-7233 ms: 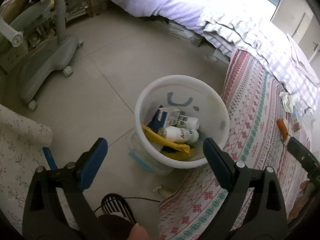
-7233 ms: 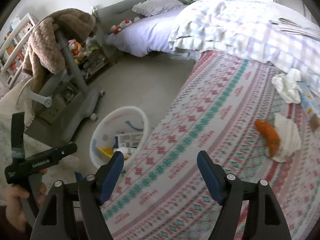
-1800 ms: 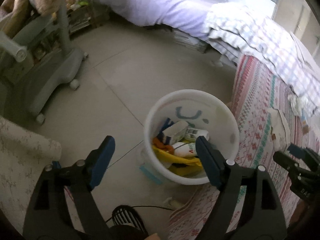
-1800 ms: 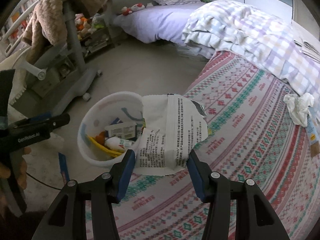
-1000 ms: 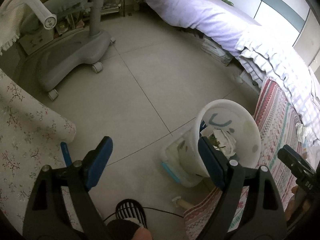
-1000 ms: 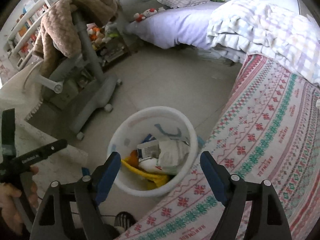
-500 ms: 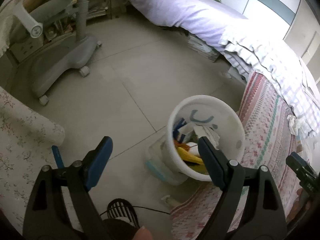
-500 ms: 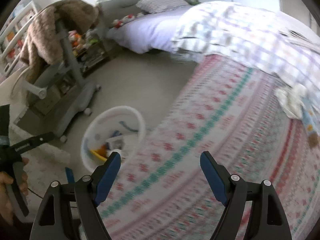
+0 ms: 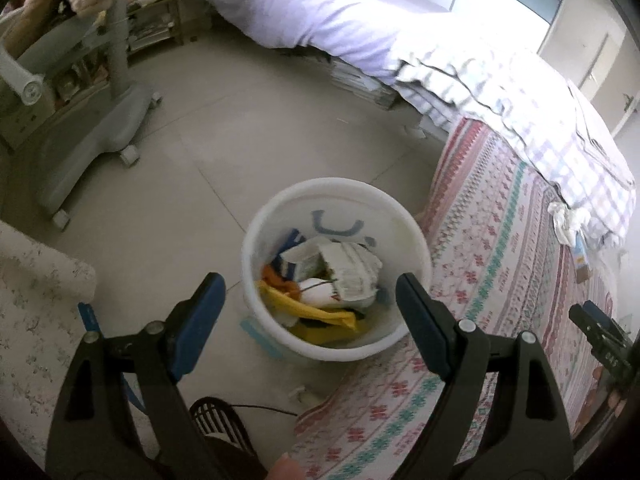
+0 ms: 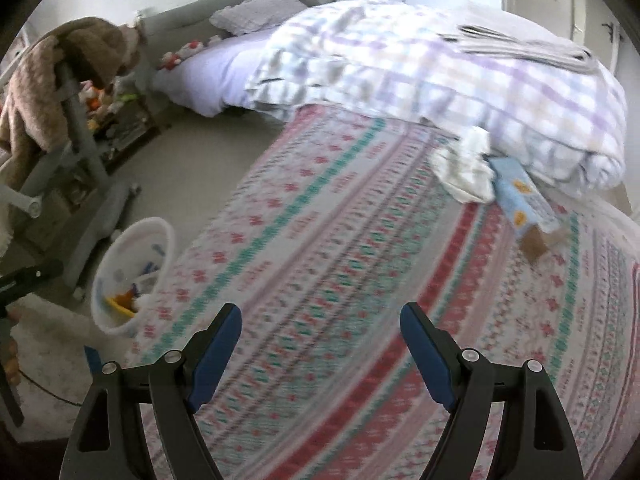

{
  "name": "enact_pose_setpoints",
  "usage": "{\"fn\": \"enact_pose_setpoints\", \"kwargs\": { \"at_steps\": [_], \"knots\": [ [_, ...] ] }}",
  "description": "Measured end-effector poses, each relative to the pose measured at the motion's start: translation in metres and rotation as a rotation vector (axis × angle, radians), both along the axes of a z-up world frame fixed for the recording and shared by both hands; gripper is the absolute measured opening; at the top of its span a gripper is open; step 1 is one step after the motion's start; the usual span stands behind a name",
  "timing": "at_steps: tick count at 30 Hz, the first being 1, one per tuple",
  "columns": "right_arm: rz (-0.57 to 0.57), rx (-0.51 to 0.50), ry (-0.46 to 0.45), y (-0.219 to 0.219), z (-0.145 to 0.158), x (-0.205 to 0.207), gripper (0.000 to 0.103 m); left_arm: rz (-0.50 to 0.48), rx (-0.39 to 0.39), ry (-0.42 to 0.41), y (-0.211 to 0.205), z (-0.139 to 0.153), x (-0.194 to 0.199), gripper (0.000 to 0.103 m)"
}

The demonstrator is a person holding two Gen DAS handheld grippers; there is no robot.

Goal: Collect trash
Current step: 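Grasp the milk carton with the right tool while the left tool grasps the crumpled white tissue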

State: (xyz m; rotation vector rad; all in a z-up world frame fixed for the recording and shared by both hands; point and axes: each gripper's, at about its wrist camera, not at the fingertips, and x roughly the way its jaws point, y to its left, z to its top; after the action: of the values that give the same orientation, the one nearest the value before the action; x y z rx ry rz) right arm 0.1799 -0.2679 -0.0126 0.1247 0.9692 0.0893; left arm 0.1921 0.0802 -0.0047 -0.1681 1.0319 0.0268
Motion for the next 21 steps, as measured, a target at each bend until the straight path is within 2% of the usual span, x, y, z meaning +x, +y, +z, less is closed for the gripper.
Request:
{"fn": "enact_pose_setpoints", "kwargs": {
  "at_steps": [5,8,16,21],
  "knots": [
    [-0.058,0.031,0.013,-0.022,-0.003,0.002,0.083,-0.038,0.008,0.005,-0.026,0.001,0.004,0.088],
    [-0.088,0.031,0.016,-0.032,-0.005,0.005,0.083,-0.055,0.018,0.0,-0.044,0.002,0.008,0.1],
    [-0.135,0.02,0.029,-0.056,-0.008,0.014,0.083,-0.095,0.032,-0.001,-0.086,-0.001,0.019,0.1],
    [-0.167,0.004,0.008,-0.078,-0.004,0.02,0.083,-0.116,0.07,-0.006,-0.114,-0.006,0.028,0.1]
  ]
}}
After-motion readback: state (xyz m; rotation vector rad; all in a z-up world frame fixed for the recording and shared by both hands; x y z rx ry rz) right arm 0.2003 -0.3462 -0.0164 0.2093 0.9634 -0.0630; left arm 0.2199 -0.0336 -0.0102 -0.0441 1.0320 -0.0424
